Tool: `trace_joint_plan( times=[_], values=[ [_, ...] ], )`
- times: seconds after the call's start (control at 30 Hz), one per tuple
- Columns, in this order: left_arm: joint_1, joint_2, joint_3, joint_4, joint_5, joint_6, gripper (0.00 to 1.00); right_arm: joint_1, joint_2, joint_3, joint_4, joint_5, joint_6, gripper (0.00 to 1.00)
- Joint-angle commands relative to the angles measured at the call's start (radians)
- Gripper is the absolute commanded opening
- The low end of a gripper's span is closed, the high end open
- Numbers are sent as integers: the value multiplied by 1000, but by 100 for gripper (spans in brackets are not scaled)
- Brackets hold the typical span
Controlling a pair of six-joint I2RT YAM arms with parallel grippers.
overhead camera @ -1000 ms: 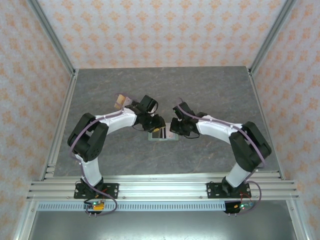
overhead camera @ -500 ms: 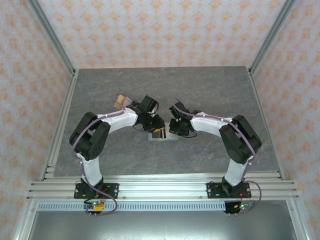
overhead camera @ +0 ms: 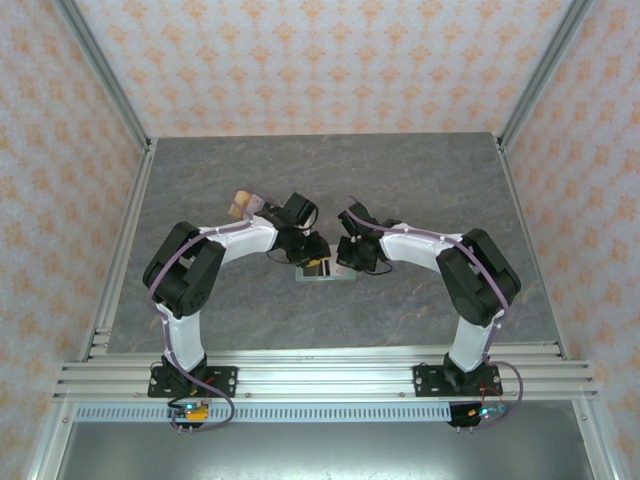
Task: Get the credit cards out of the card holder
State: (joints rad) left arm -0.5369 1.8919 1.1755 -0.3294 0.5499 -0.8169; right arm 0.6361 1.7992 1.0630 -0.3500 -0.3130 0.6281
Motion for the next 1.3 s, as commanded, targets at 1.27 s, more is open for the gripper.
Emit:
trace_joint_plan(
  times=[1.27],
  values=[
    [23, -41, -39, 94, 114, 95, 16, -1, 63, -10, -47, -1, 27, 13]
  ],
)
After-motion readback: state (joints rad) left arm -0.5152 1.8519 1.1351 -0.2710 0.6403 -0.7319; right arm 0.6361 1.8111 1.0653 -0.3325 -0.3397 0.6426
